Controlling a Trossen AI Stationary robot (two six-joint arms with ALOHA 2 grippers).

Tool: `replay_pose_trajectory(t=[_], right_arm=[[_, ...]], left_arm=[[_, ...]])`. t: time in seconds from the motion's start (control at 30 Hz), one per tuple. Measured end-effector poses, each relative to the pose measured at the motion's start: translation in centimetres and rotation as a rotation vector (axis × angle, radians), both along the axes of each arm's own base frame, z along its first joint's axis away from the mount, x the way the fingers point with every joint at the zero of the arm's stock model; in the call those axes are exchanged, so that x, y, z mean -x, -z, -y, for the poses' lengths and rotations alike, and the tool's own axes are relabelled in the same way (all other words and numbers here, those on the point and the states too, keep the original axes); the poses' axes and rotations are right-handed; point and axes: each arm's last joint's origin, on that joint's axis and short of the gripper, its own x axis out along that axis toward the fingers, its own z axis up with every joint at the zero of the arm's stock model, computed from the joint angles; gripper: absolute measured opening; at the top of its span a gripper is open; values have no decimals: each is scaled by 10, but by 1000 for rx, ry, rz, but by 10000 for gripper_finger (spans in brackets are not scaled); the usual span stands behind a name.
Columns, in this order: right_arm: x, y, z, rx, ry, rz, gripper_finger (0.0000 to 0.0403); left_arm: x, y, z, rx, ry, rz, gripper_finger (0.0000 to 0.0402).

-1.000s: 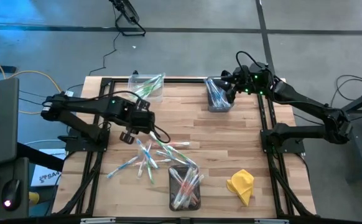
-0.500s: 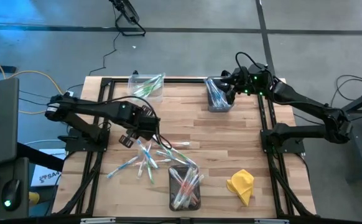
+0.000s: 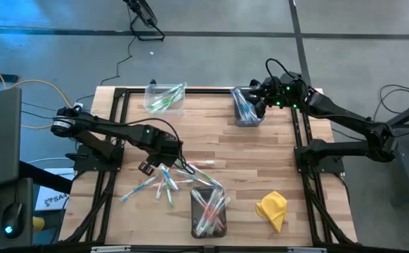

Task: Pick & Place Toothbrushes
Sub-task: Put the blue toothbrush into the top black bin

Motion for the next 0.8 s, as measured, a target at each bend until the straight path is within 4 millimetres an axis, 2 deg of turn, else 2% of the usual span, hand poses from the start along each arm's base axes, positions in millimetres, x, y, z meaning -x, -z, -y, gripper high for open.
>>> replay_pose_trajectory(t=[0.2,0.47,0.8], right_arm=[[0,0,0,-2,0,-3,171],[0,0,0,0,-1,-4,171],[0,0,0,0,-1,-5,171]], left_arm=[[7,23,1,43,5,-46,125],[3,36,2,77,10,20,125],[8,51,4,148,21,11,125]])
